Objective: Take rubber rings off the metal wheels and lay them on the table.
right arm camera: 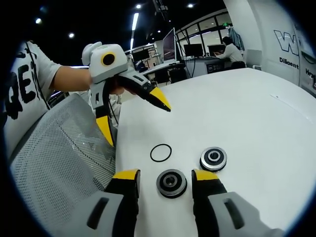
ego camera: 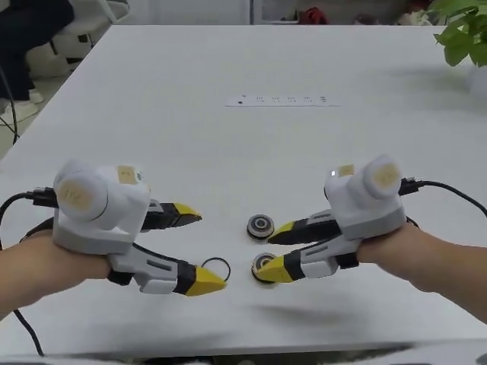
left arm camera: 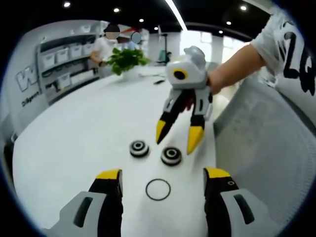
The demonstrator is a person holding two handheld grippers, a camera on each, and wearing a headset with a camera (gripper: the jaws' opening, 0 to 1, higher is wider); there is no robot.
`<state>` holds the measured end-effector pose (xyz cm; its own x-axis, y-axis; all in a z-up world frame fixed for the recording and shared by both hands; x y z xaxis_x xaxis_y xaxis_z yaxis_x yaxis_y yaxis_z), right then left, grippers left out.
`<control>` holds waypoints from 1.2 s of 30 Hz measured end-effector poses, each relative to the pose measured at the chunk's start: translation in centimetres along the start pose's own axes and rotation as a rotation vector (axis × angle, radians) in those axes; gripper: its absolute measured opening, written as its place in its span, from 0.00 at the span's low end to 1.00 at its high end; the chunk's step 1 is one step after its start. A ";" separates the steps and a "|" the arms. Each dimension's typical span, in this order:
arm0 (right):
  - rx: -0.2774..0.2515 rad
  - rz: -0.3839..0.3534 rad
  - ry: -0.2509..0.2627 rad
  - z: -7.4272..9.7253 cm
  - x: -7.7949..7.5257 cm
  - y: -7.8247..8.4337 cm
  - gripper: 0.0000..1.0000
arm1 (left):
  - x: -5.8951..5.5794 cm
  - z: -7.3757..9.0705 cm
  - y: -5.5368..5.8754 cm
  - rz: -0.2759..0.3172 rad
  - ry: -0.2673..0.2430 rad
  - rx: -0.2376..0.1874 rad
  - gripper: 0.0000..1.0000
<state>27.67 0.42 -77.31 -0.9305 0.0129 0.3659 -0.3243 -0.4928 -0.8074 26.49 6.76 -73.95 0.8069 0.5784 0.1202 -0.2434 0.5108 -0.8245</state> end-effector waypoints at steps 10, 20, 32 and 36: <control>0.014 -0.006 0.007 0.3 -0.1 1.2 0.40 | -0.2 -1.3 -0.1 -0.015 0.020 0.011 0.66; 0.035 -0.005 0.010 0.4 -0.1 2.4 0.39 | -0.9 -2.6 -0.1 -0.025 0.048 0.024 0.64; 0.038 -0.001 0.014 0.4 -0.2 2.9 0.33 | -1.6 -3.7 0.0 -0.033 0.064 0.032 0.57; 0.039 -0.003 0.014 0.3 -0.3 3.0 0.30 | -1.8 -4.0 0.1 -0.037 0.075 0.034 0.54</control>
Point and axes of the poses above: the centre of the closed fingertips' face, and the gripper's own axes: z roughly backward along the fingers, x roughly to its left, y roughly out of its underside, the point moved 1 cm from there along z, roughly backward along the fingers, and after that the axes turned 14 degrees about -y, right-handed, at the moved point
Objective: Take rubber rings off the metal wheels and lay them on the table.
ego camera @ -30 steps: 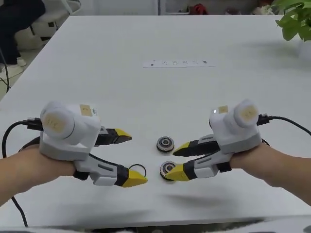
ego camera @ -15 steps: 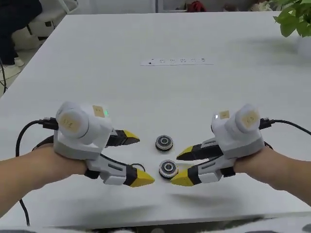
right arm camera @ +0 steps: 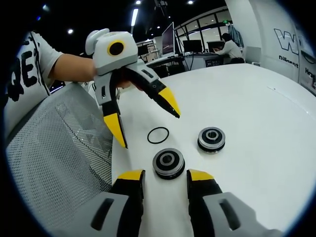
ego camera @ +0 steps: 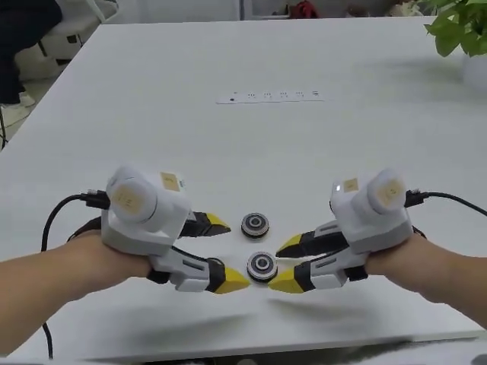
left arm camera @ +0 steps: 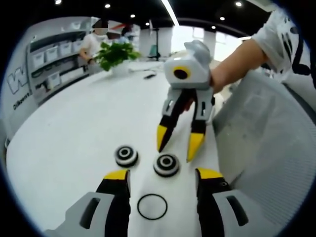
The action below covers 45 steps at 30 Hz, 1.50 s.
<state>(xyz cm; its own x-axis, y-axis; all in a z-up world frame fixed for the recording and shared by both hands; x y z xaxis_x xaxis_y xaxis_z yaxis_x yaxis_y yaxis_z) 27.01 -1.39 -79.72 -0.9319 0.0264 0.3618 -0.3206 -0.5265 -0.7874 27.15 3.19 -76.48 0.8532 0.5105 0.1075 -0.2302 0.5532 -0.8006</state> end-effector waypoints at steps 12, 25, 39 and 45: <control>0.003 -0.010 0.003 -0.1 -0.2 0.4 0.22 | -0.4 -1.0 0.3 0.020 0.015 0.007 0.41; 0.001 -0.024 0.007 -0.1 -0.4 0.8 0.16 | -1.0 -2.2 0.3 0.036 0.034 0.017 0.32; -0.009 -0.032 0.008 0.0 -0.4 0.8 0.14 | -1.6 -2.9 0.3 0.010 0.043 0.020 0.22; -0.012 -0.038 0.009 0.0 -0.5 0.8 0.12 | -1.6 -3.3 0.3 0.000 0.032 0.018 0.17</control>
Point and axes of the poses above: the centre of the closed fingertips' face, and the gripper's own axes: z roughly backward along the fingers, x roughly to its left, y roughly out of its underside, the point moved 1 cm from there along z, roughly backward along the fingers, and after that the axes turned 14 degrees about -y, right-handed, at the moved point
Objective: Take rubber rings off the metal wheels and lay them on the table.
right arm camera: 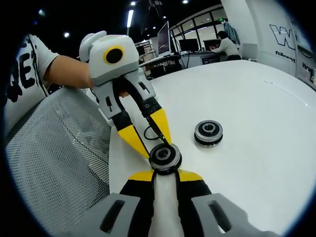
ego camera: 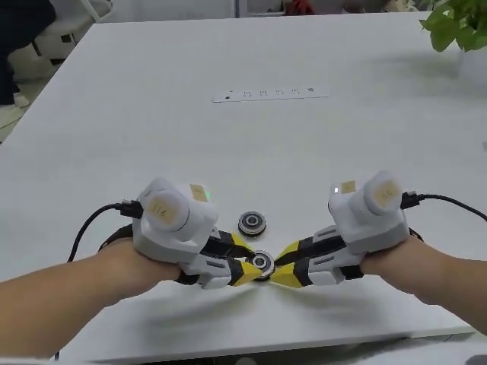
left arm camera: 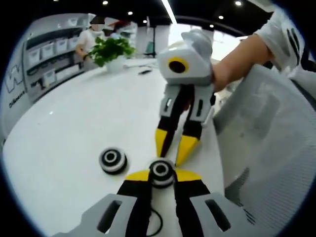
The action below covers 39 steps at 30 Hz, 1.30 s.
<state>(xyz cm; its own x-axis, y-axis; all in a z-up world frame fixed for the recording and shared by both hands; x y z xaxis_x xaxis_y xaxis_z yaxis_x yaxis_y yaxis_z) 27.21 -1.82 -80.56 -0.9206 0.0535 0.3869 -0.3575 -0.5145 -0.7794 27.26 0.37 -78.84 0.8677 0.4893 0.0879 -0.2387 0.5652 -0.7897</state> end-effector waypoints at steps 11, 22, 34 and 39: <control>-0.011 -0.026 0.005 0.1 -0.2 0.2 0.08 | 0.0 -0.4 -0.1 -0.006 -0.039 -0.014 0.14; -0.078 -0.143 0.023 0.4 -1.0 0.2 0.00 | -0.1 -0.4 -0.2 -0.026 -0.052 -0.017 0.13; -0.207 -0.272 0.019 1.3 -1.2 -0.2 0.00 | -0.2 -0.5 -0.2 -0.015 -0.065 -0.008 0.12; -0.262 -0.310 0.005 1.3 -0.8 -1.0 0.00 | -0.1 -0.5 -0.3 -0.008 -0.071 -0.002 0.12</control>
Point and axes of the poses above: the centre of the closed fingertips' face, and the gripper's own axes: z roughly backward along the fingers, x roughly to its left, y roughly out of its underside, the point moved 1 cm from there along z, roughly backward along the fingers, and after that the axes turned 14 degrees about -y, right-handed, at the moved point
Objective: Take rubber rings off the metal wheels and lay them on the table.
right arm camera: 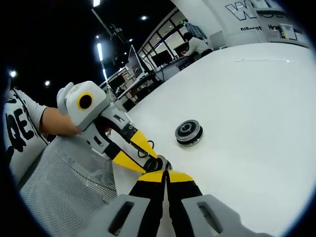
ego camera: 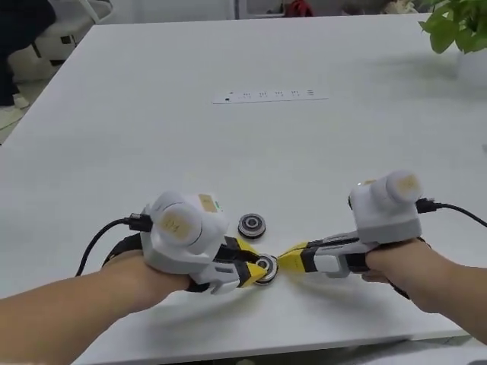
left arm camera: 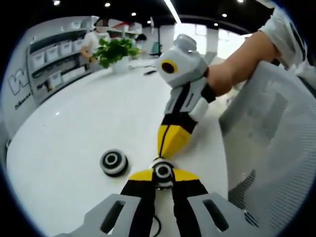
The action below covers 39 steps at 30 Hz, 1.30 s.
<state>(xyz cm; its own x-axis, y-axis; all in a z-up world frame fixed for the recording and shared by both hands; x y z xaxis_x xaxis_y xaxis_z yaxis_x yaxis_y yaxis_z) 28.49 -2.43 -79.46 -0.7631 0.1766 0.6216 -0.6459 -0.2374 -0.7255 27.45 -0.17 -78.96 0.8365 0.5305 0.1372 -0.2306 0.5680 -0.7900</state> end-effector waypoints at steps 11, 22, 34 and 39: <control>-0.005 -0.005 -0.010 -0.1 0.7 -0.2 0.00 | 0.1 -0.1 0.0 -0.010 -0.015 0.008 0.12; 0.002 0.002 -0.030 -0.2 1.1 -0.3 0.00 | 0.1 -0.1 0.0 -0.012 -0.024 0.016 0.12; 0.038 0.039 -0.120 -1.5 2.8 -0.6 0.00 | 0.1 -0.1 0.1 -0.015 -0.026 0.018 0.12; 0.041 0.055 -0.100 -1.3 2.0 -0.5 0.00 | 0.2 -0.2 0.0 -0.011 -0.030 0.004 0.12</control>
<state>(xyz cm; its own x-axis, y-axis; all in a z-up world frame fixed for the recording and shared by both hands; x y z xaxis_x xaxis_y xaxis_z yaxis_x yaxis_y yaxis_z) 27.25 -0.69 -78.18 -0.7903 0.0668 0.6091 -0.6004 -0.2830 -0.7480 27.69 -0.19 -79.10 0.8239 0.5426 0.1634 -0.2237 0.5763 -0.7860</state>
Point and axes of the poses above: the centre of the closed fingertips' face, and the gripper's own axes: z roughly backward along the fingers, x roughly to its left, y roughly out of its underside, the point moved 1 cm from there along z, roughly backward along the fingers, and after that the axes turned 14 degrees about -y, right-handed, at the moved point
